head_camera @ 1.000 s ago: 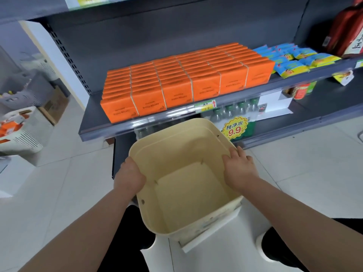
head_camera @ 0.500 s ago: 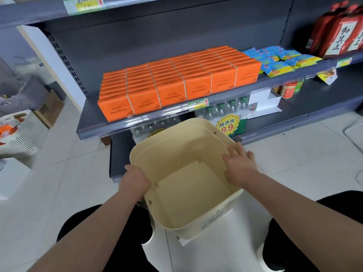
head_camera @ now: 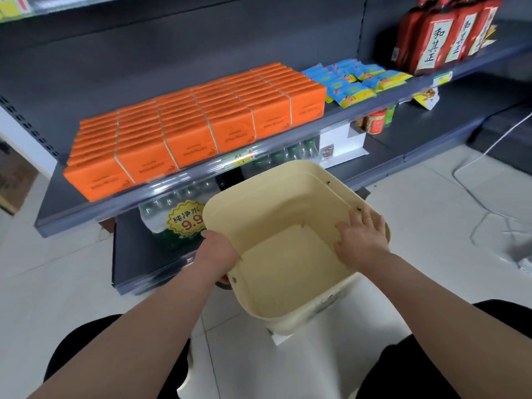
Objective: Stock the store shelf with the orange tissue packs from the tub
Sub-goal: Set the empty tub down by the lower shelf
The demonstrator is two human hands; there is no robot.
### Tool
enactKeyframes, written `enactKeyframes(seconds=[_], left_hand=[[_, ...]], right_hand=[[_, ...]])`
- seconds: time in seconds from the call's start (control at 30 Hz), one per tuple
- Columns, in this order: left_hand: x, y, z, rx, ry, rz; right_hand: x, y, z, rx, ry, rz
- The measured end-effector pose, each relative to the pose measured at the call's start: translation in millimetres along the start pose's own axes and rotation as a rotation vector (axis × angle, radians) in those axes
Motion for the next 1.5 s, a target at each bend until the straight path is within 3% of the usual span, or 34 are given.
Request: enactKeyframes(seconds=[0.13,0.3,0.4,0.63,0.93,1.27,1.5], left_hand=[[18,70,-4,0.053,-0.021,0.121],[40,137,-7,0.07,-0.039,0.28],[38,135,-16,0.059,0.012,0.239],[25,104,-5,0.044,-0.093,0.435],[-66,6,14,0.329,0.071,0.145],[-155,-128,22,0.231,0.241,0.133],[-114,-202,-50,0.153,0.141,-0.042]], right_hand=[[-2,32,-6,0.035,-0.04,-0.087],[-10,60,-8,0.061,0.05,-0.129],[-13,65,-9,0.067,0.063,-0.137],[-26,12,-2,-0.03,0.048,-0.114],[-65,-106,53,-0.214,0.122,0.033],[-97,-236,66,-0.493,0.227,0.059],[-53,-328,12,-0.73,0.082,0.073]])
Point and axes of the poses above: each hand's wrist, its own z-axis away from the middle knuckle, its own x-axis out of the palm, y = z × x, the point moved 4 cm from there along -z, towards the middle knuckle, and after that the axes turned 2 degrees about z, right-handed, at the moved point
